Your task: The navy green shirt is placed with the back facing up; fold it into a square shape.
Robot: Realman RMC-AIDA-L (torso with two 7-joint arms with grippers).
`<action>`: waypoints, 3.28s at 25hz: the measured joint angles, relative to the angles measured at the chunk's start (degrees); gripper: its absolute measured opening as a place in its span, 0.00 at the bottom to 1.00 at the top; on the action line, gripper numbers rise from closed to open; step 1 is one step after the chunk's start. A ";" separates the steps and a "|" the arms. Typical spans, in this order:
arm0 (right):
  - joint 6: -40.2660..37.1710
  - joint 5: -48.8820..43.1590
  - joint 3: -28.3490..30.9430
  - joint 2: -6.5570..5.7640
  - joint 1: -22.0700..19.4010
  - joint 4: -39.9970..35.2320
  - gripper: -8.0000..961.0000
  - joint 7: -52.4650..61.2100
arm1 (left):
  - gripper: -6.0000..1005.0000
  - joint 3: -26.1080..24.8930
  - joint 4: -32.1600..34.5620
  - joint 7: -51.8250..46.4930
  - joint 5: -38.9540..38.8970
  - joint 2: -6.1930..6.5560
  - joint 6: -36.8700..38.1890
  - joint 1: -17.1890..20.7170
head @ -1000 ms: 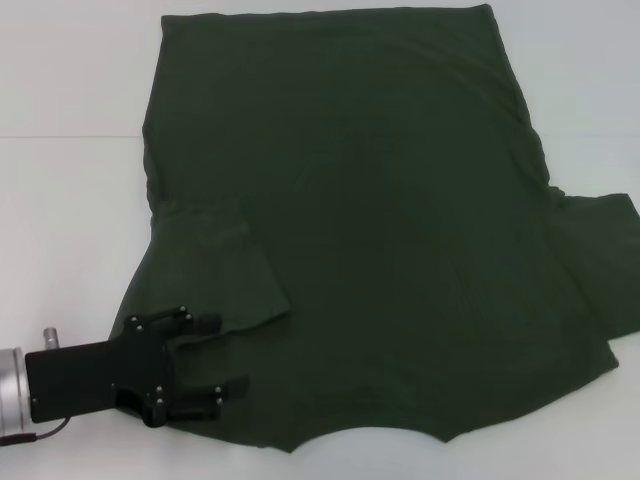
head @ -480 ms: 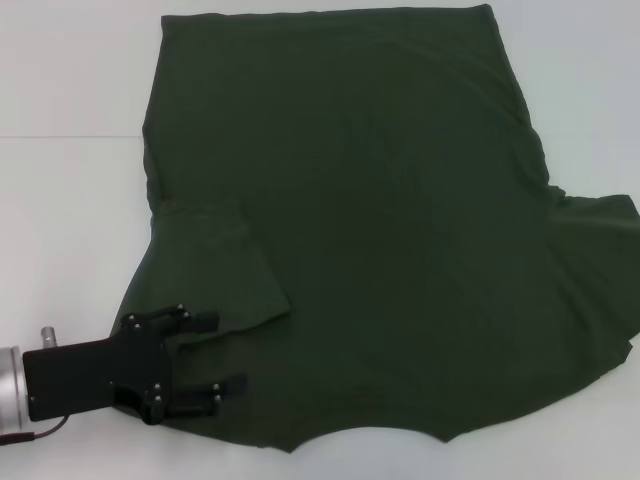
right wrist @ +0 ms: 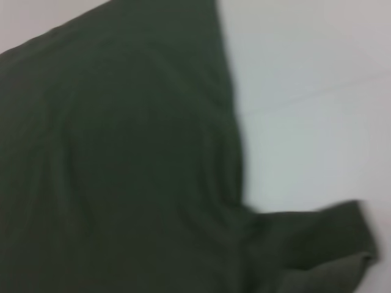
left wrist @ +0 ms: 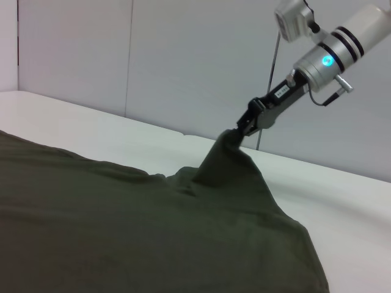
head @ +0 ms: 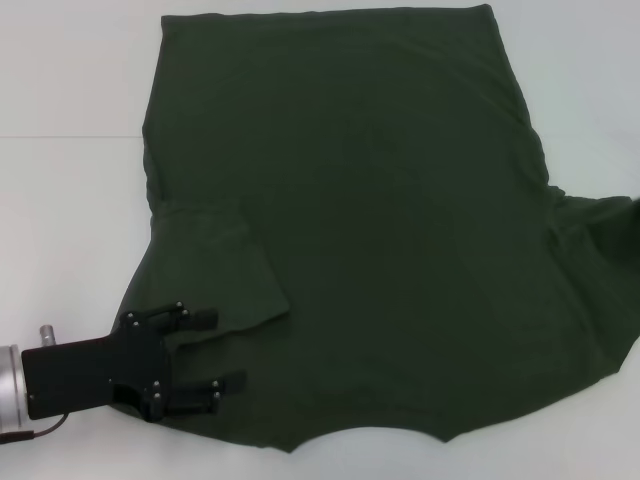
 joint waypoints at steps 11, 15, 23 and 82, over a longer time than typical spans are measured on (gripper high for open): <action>-0.05 3.37 -15.91 4.22 6.62 0.86 0.07 0.32 | 0.85 0.02 0.00 -0.13 0.00 0.00 0.01 0.08; 0.66 3.83 -18.78 4.50 7.97 3.48 0.09 0.74 | 0.85 0.02 0.00 -0.17 0.00 0.00 0.01 0.11; 2.33 6.14 -18.82 4.37 8.03 6.66 0.12 -0.54 | 0.85 0.01 0.00 -0.18 0.01 0.00 0.00 0.19; -18.44 39.96 0.28 4.67 -20.33 26.60 0.86 -102.60 | 0.85 -8.38 5.21 -34.26 6.33 3.72 6.58 2.06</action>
